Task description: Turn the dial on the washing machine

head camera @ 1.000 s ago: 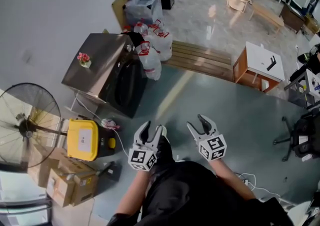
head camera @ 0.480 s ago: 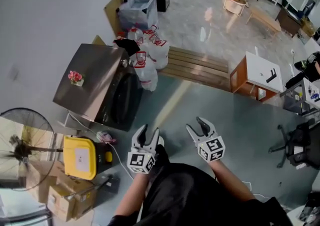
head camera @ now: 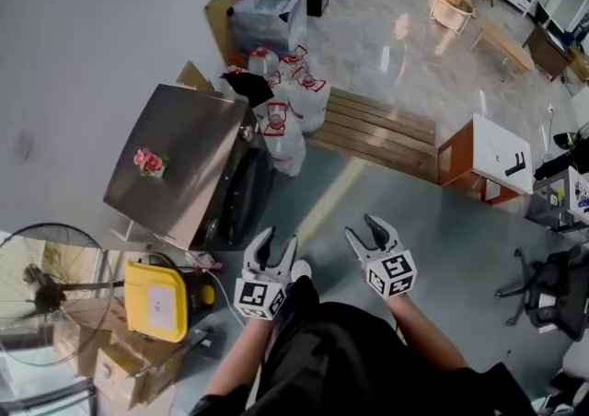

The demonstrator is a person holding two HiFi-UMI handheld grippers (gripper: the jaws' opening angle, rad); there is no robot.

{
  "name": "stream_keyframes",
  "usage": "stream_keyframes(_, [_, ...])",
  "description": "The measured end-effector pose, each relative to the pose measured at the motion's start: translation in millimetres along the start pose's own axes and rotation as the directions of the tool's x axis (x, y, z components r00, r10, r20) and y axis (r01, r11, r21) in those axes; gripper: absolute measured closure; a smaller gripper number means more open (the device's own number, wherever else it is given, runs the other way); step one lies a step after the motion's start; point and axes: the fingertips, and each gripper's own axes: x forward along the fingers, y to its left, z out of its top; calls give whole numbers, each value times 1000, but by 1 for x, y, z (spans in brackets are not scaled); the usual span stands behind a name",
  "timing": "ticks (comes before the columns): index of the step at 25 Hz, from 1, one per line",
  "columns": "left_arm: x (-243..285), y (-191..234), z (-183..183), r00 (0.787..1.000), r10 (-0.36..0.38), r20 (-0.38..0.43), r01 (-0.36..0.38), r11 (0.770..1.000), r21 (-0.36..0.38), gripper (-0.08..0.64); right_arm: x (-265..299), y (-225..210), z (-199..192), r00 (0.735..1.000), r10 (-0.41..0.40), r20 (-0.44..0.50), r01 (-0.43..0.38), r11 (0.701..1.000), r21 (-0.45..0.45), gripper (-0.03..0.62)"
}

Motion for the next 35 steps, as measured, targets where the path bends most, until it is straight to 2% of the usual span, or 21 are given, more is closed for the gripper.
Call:
stream_keyframes(9, [20, 74, 14, 1000, 24, -17, -24, 1000, 3, 376, 88, 7, 26, 999, 33, 22, -33, 999, -14, 385])
stream_keyframes(21, [15, 127, 21, 997, 74, 20, -74, 997, -19, 376, 139, 33, 26, 998, 67, -15, -67, 997, -28, 385])
stream_keyframes(31, [2, 165, 31, 979, 193, 61, -190, 981, -48, 376, 193, 54, 34, 982, 181, -47, -184, 981, -57, 385])
stream_keyframes(35, [7, 184, 35, 968, 242, 64, -241, 970, -30, 376, 229, 52, 46, 969, 243, -53, -246, 967, -66, 385])
